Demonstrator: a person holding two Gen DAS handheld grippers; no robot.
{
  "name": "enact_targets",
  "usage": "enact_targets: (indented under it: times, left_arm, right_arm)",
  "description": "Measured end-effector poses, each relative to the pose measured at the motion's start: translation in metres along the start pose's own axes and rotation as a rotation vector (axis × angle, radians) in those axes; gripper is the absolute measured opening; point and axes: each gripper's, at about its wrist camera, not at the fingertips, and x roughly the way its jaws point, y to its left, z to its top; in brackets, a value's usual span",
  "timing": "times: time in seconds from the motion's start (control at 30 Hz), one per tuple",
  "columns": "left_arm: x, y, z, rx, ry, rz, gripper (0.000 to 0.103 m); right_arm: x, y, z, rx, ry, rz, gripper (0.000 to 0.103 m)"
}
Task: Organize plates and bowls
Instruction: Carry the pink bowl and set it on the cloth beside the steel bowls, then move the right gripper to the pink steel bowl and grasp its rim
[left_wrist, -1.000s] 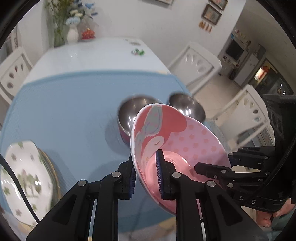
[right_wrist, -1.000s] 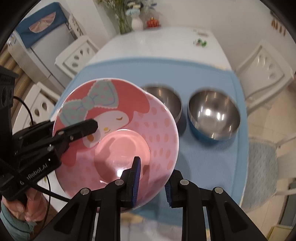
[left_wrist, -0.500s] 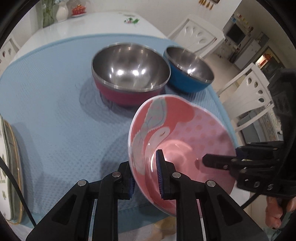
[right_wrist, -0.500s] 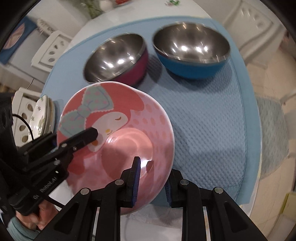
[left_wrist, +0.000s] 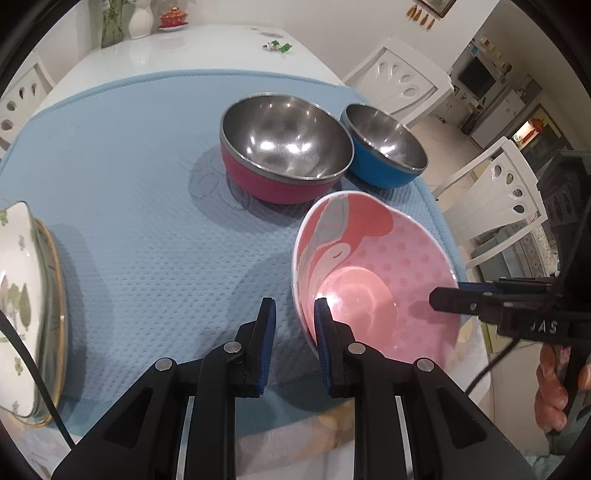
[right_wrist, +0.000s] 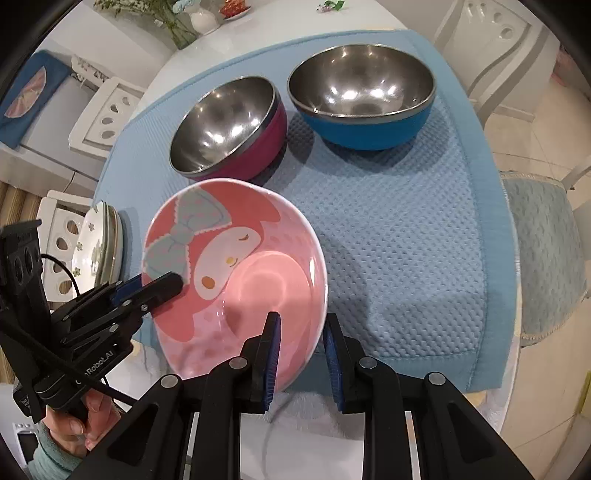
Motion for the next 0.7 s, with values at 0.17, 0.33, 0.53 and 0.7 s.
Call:
enact_targets:
  times: [0.17, 0.33, 0.53, 0.7]
  left_arm:
    - [-0.026, 0.001, 0.008, 0.001, -0.047, -0.008, 0.019]
    - [-0.054, -0.001, 0.032, -0.004, -0.127, -0.002, 0.019]
    - [-0.082, 0.006, 0.059, -0.041, -0.206, 0.008, 0.04]
    - [-0.091, 0.026, 0.08, -0.115, -0.24, -0.006, 0.054]
  right_arm:
    - [-0.026, -0.009, 0.007, 0.026, -0.055, 0.014, 0.023]
    - [-0.05, 0.004, 0.021, 0.018, -0.132, 0.05, 0.023]
    - [-0.068, 0.028, 0.032, -0.062, -0.229, 0.047, 0.055]
    - [-0.081, -0.003, 0.055, 0.074, -0.231, 0.158, 0.055]
